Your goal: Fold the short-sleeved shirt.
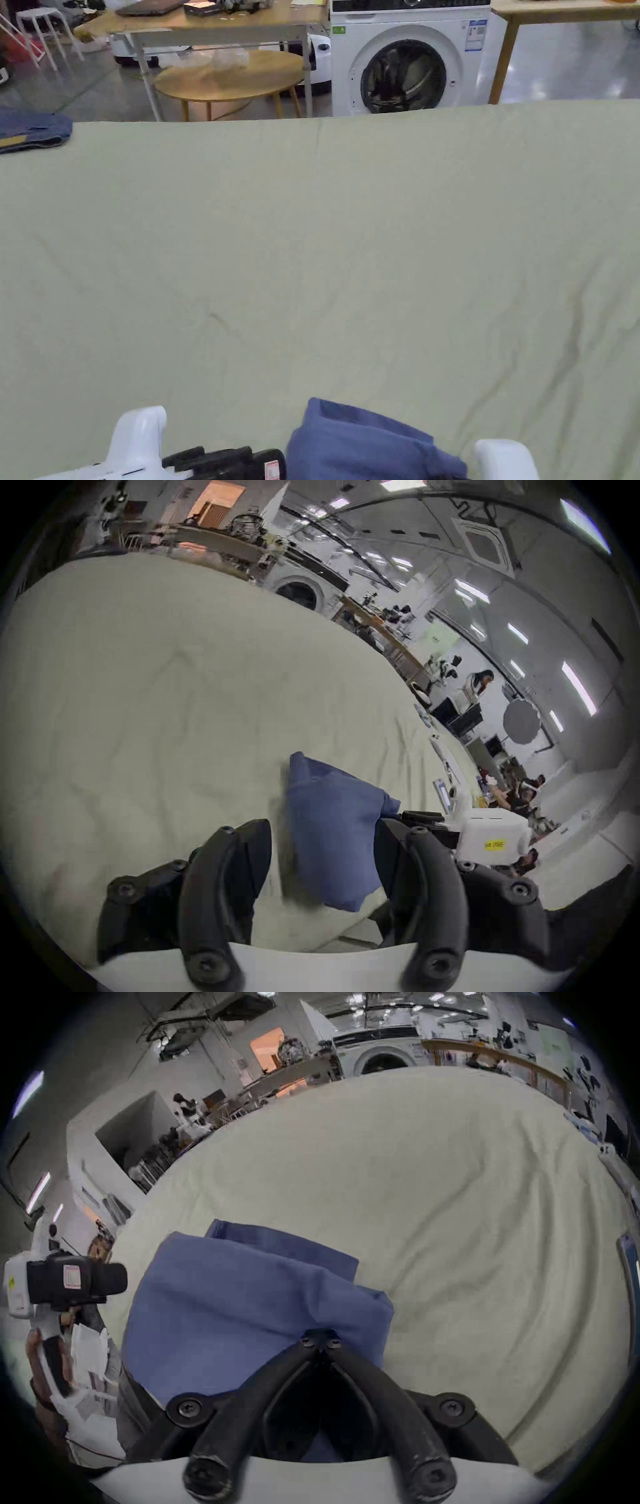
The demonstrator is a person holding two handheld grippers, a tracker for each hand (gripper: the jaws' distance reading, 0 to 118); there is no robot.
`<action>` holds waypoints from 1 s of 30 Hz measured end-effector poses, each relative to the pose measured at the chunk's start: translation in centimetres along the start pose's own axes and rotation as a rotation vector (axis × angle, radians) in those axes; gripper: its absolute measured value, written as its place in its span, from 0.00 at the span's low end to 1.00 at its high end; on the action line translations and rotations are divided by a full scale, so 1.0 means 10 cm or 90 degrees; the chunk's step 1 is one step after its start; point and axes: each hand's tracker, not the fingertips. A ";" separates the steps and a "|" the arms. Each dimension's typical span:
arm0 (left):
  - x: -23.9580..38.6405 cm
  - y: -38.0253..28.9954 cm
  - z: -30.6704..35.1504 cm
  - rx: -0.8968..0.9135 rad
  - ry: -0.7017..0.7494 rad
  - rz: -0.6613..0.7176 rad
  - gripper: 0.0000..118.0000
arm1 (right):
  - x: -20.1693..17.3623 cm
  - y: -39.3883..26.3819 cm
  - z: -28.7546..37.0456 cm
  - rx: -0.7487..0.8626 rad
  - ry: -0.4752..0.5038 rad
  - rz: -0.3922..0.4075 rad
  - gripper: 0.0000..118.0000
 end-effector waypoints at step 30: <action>-1.67 0.39 1.47 0.140 0.076 0.218 0.21 | 0.18 0.12 0.38 0.068 0.104 -0.064 0.00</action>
